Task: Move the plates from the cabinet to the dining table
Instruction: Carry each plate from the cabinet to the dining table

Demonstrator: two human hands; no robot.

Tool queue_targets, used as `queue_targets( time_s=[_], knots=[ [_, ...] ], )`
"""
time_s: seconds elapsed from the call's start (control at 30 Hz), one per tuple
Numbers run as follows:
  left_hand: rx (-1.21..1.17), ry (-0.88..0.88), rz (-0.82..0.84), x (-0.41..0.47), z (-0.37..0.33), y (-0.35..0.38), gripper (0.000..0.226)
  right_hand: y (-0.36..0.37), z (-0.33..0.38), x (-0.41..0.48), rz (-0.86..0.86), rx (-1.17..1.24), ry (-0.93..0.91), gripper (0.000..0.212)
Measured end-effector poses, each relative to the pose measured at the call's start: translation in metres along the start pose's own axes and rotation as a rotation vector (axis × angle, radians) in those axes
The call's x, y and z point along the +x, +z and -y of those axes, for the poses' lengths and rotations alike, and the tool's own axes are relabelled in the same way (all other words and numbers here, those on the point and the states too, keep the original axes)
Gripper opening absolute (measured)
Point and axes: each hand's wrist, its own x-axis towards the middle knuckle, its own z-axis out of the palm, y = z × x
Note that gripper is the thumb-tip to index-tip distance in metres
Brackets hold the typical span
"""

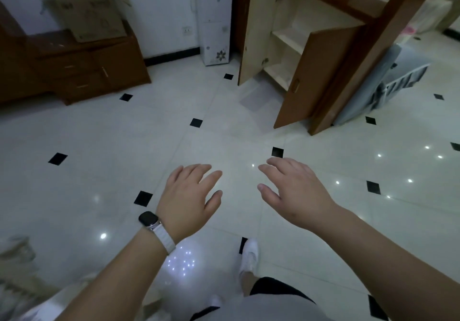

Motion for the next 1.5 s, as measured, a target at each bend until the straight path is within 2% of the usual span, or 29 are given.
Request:
queue_targets(
  time_s=[0.43, 0.7, 0.87, 1.0, 1.27, 1.5],
  knots=[
    [0.118, -0.068, 0.104, 0.17, 0.011, 0.029, 0.044, 0.014, -0.11, 0.164, -0.001, 0.128, -0.007, 0.053],
    [0.219, -0.002, 0.087, 0.311, -0.002, 0.037, 0.045, -0.012, -0.204, 0.251, -0.017, 0.103, -0.035, 0.054],
    [0.21, 0.015, 0.078, 0.363, -0.008, 0.046, 0.047, -0.025, -0.231, 0.28, -0.059, 0.124, -0.009, 0.052],
    [0.192, 0.035, 0.088, 0.399, -0.005, 0.056, 0.047, -0.026, -0.248, 0.303, -0.024, 0.134, 0.005, 0.057],
    [0.148, 0.115, 0.088, 0.485, 0.028, 0.086, 0.045, -0.019, -0.281, 0.372, -0.036, 0.082, 0.086, 0.05],
    [0.08, 0.207, 0.086, 0.6, 0.089, 0.112, 0.046, -0.02, -0.301, 0.478, 0.013, 0.013, 0.21, 0.047]
  ],
)
